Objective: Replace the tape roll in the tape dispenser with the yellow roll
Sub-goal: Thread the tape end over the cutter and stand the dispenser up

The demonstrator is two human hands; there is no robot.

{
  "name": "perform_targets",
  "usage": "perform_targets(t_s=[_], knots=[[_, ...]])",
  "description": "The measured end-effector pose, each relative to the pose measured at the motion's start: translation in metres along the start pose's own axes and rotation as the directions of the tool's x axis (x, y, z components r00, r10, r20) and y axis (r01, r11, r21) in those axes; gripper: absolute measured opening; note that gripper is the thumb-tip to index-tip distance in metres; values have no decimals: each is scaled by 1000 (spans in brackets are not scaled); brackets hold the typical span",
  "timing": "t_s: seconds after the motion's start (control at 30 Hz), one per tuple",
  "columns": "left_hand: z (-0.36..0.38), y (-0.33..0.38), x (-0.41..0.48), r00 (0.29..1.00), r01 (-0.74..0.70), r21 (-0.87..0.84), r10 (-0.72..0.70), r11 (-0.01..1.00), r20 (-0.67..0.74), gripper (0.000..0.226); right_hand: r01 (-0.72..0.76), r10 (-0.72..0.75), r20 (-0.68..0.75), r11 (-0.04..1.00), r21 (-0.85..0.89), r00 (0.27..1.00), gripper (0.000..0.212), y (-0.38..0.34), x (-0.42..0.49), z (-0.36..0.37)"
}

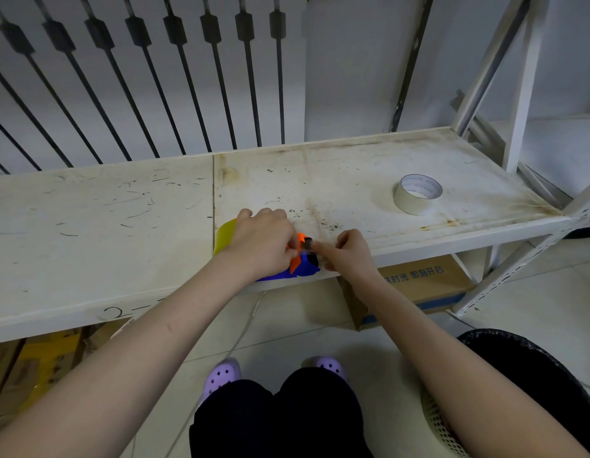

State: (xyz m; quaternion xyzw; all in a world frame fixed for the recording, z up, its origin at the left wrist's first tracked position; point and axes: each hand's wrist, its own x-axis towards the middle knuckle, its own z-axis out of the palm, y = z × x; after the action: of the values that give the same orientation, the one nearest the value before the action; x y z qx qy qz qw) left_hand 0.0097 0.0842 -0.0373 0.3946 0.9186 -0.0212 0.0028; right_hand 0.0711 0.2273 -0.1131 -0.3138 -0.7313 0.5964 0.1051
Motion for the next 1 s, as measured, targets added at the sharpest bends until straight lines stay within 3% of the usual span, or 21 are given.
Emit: perform_targets(t_s=[0.1,0.27,0.37,0.53,0.77,0.9,1.0], knots=[[0,1,2,1000,12,-12,-13,1000,-18,21,-19,13,85,998,59,996,49,-2,3,-2],[1,2,6,997,72,-41,-73,997,-17,18,-60,54,56,990,124,997,46,-4,11,0],[2,5,9,993,116,-43,-117,992,-27,18,-54,53,15,994,93,998,43,-8,14,4],[2,8,16,984,179,-34,-179,983,-14,17,-7,9,-29,999,49,1000,54,-18,20,11],[-4,16,26,982,182,63,-185,981,36,8,-37,38,46,999,-7,998,59,-28,30,15],[-10,14,32,987,132,52,-136,990,83,54,-55,58,152,998,-23,987,46,-33,30,5],[-10,11,38,982,141,8,-141,990,123,47,-11,21,182,998,-57,983,36,-36,29,2]])
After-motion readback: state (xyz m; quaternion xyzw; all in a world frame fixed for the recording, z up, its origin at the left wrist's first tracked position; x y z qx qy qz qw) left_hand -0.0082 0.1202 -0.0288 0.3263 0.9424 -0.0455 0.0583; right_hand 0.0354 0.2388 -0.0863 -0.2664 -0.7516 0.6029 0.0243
